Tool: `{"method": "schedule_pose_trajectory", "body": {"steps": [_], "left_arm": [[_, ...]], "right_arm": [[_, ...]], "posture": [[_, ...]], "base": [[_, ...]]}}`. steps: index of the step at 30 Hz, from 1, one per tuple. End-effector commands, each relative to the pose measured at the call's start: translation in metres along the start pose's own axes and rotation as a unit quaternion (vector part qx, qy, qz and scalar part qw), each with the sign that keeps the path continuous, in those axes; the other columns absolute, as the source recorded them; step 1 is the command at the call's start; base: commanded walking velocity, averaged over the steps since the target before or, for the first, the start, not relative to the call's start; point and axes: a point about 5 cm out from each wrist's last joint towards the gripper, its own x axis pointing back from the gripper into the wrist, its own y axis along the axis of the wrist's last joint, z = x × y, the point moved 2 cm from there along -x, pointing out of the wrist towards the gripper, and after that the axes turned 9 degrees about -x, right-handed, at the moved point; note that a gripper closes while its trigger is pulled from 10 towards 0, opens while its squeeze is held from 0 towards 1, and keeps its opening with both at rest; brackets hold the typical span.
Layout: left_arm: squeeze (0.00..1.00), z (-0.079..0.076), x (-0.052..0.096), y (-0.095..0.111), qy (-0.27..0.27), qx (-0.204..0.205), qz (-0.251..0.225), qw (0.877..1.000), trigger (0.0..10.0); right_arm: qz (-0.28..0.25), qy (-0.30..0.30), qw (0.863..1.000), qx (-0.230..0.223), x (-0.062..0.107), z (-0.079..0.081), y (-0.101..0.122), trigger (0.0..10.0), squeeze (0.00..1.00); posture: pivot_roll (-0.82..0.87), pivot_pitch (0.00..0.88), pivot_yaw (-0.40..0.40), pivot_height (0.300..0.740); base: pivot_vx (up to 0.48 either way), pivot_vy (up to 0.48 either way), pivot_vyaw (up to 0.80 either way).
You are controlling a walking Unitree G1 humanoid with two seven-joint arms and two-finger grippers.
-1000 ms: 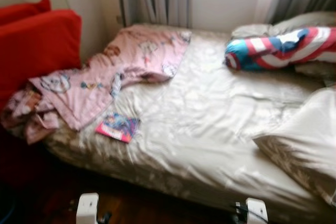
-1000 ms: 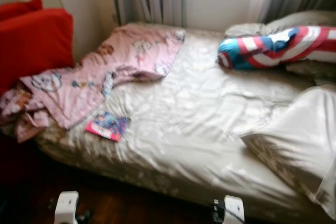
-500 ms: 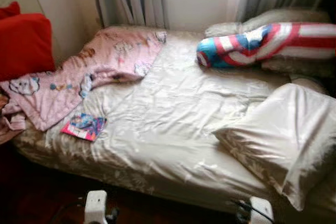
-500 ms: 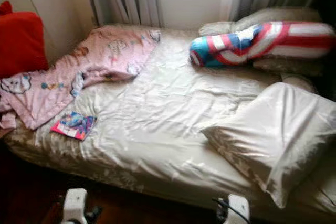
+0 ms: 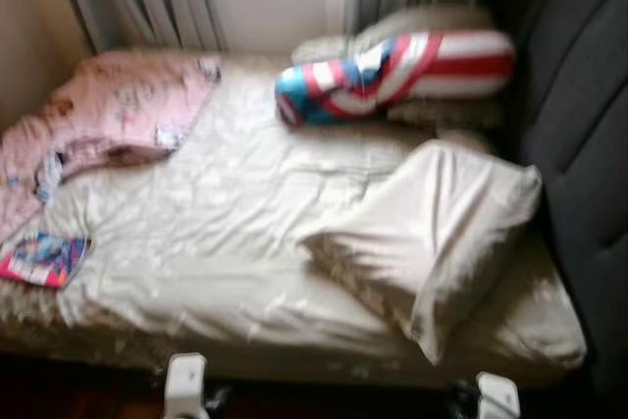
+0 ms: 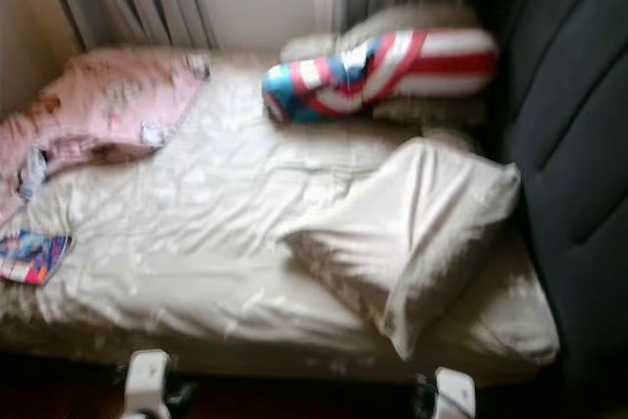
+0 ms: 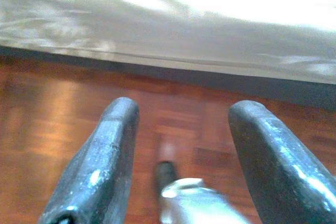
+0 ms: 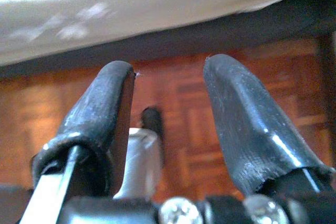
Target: Clean up the room
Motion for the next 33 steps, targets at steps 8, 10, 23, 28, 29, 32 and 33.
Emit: {"method": "schedule_pose_trajectory", "body": {"steps": [8,10,23,28,29,32,33], "left_arm": [[0.00,0.0161,0.0051,-0.0113,0.022,0.004,0.018,1.000,10.0],[0.00,0.0169,0.0054,-0.0117,0.024,0.004,0.019,1.000,10.0],[0.00,0.0161,0.0061,-0.0156,0.017,0.000,0.030,0.999,10.0],[0.00,0.0168,0.0066,-0.0164,0.013,-0.010,0.032,0.999,10.0],[0.00,0.0173,0.0068,-0.0168,0.013,-0.012,0.032,0.999,10.0],[0.00,0.0196,0.0075,-0.0177,0.014,-0.016,0.034,0.999,10.0],[0.00,0.0202,0.0076,-0.0178,0.014,-0.017,0.034,0.999,10.0]], "right_arm": [[-0.001,0.012,1.000,-0.006,-0.0011,0.0096,-0.0010,10.0,0.00],[-0.001,0.013,1.000,-0.006,-0.0012,0.0097,-0.0008,10.0,0.00],[0.001,0.013,1.000,-0.003,-0.0012,0.0101,-0.0016,10.0,0.00],[0.003,0.014,1.000,-0.003,-0.0009,0.0101,-0.0029,10.0,0.00],[0.004,0.014,1.000,-0.004,-0.0008,0.0102,-0.0034,10.0,0.00],[0.006,0.016,1.000,-0.003,-0.0006,0.0111,-0.0049,10.0,0.00],[0.006,0.016,1.000,-0.003,-0.0006,0.0114,-0.0053,10.0,0.00]], "posture": [[0.05,0.000,-0.016,0.740],[0.05,0.000,-0.017,0.740],[0.05,0.000,-0.010,0.740],[0.05,0.000,0.009,0.740],[0.05,0.000,0.012,0.740],[0.04,0.000,0.017,0.740],[0.04,0.000,0.018,0.740]], "base": [[0.000,0.000,0.00],[0.000,0.000,0.00],[0.000,0.000,0.00],[0.000,0.000,0.00],[0.000,0.000,0.00],[0.000,0.000,0.00],[0.000,0.000,0.00]]}}
